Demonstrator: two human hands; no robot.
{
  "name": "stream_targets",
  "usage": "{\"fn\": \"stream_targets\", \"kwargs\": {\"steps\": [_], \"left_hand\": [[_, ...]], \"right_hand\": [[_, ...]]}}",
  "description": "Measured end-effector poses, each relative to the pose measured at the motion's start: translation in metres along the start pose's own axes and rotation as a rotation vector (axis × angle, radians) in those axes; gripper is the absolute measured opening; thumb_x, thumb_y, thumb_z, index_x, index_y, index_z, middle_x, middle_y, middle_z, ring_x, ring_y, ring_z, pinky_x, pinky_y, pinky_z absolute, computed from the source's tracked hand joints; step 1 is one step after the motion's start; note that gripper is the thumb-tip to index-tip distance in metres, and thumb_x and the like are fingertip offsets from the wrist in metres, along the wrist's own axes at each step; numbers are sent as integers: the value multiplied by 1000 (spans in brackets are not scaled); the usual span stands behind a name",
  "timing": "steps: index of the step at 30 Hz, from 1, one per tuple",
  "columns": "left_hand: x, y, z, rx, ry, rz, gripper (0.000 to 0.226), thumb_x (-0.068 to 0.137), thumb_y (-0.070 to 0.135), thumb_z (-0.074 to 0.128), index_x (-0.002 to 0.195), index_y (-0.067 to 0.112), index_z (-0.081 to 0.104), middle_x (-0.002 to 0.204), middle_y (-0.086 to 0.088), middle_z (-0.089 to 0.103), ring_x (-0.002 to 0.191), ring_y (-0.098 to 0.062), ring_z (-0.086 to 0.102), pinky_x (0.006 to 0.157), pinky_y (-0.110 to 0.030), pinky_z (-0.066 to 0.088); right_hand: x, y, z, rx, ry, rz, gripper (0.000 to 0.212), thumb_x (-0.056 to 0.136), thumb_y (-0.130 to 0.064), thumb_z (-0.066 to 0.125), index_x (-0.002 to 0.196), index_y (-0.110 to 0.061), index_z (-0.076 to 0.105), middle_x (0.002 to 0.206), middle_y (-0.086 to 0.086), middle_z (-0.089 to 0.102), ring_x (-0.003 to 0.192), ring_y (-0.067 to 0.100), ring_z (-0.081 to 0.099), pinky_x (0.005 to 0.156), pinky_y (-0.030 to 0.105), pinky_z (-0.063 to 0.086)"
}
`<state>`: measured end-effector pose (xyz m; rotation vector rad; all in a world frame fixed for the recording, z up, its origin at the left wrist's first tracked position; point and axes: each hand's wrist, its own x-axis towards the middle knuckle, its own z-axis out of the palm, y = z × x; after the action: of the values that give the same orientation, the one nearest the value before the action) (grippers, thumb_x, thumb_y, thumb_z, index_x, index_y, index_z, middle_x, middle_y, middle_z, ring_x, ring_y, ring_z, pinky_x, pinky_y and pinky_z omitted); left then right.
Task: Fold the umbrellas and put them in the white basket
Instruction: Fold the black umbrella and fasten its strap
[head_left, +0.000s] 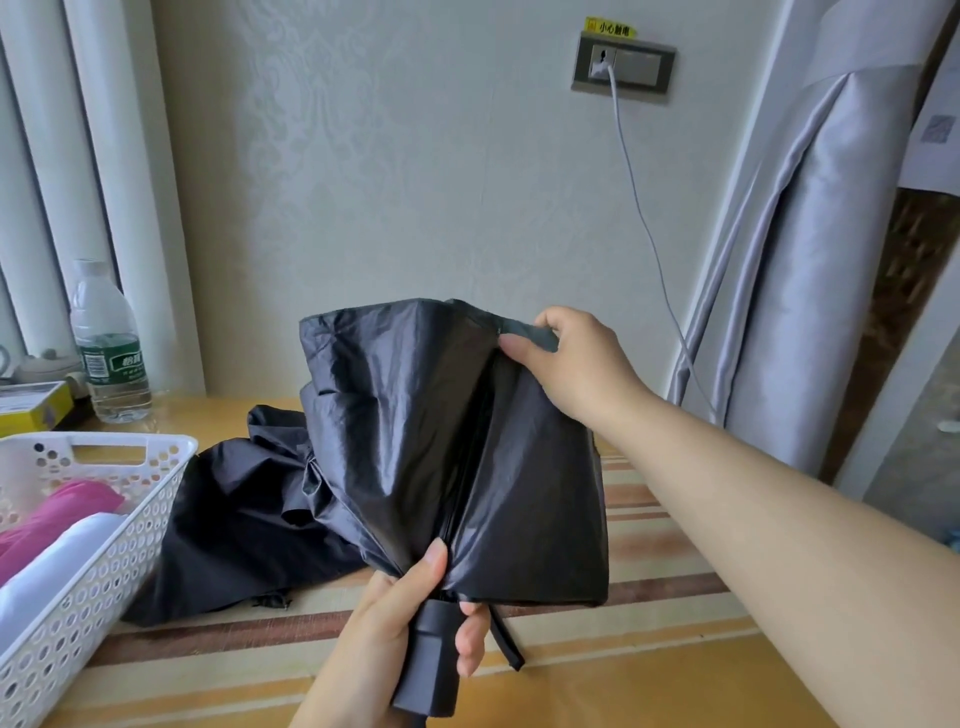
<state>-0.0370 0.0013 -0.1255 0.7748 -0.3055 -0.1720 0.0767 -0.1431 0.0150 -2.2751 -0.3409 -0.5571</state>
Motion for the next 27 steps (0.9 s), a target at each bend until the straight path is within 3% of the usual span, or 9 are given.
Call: {"fn": "stream_targets", "kwargs": {"steps": [5,9,12,15,18,20,24,26,27], "left_hand": [[0,2,0,6,14,-20,42,57,32,89,74,2,65,57,-15,42,40,-24,43,37,-29,41],[0,2,0,19,121,-31,34,58,30,86,68,4,66,60,-15,43,42,-22,42,37,-28,39],[0,8,-2,37,193,-42,26,70,29,74,64,5,65,61,-14,43,43,-21,42,37,-27,38],[-1,9,1,73,211,-58,20,78,16,72,64,3,64,61,-13,42,43,-22,41,37,-28,38],[-3,8,5,68,219,-66,24,83,21,59,66,7,69,62,-12,42,44,-20,40,38,-26,37],[-3,8,7,56,216,-72,25,83,22,58,65,8,69,62,-12,42,45,-19,40,38,-25,36],[-2,10,6,52,263,-81,24,79,26,62,69,4,66,60,-11,42,45,-19,40,39,-25,37],[0,9,5,125,324,-70,27,83,28,61,76,1,62,62,-13,46,47,-20,42,42,-26,40],[2,7,5,169,369,-73,29,86,28,60,79,0,60,62,-13,48,48,-20,44,45,-26,41]], "right_hand": [[11,10,-6,12,70,-38,15,98,-30,53,89,-19,59,75,-11,56,66,1,48,52,7,32],[17,18,-1,223,150,88,8,97,-24,56,89,-22,56,76,-2,61,63,11,54,62,24,43],[9,14,-6,452,-101,303,22,98,-37,51,106,-17,55,85,7,66,69,14,62,68,29,53],[2,20,-7,344,-333,303,39,94,-46,53,111,-12,63,104,-1,66,98,14,60,98,37,48],[-3,32,5,393,-230,218,26,92,-24,65,80,0,65,80,6,67,76,17,60,81,34,48],[-4,38,14,351,-144,266,32,93,-27,63,83,3,63,82,7,65,79,20,60,78,32,45],[-23,35,13,-2,153,208,15,94,-25,61,105,-17,56,106,-4,50,100,15,52,83,24,38],[-55,16,14,-54,161,16,20,92,-28,61,106,-21,49,104,-7,46,94,11,50,78,18,37],[-73,2,16,-65,73,-37,21,92,-35,59,105,-23,48,101,-8,50,89,9,51,71,17,38]]}}
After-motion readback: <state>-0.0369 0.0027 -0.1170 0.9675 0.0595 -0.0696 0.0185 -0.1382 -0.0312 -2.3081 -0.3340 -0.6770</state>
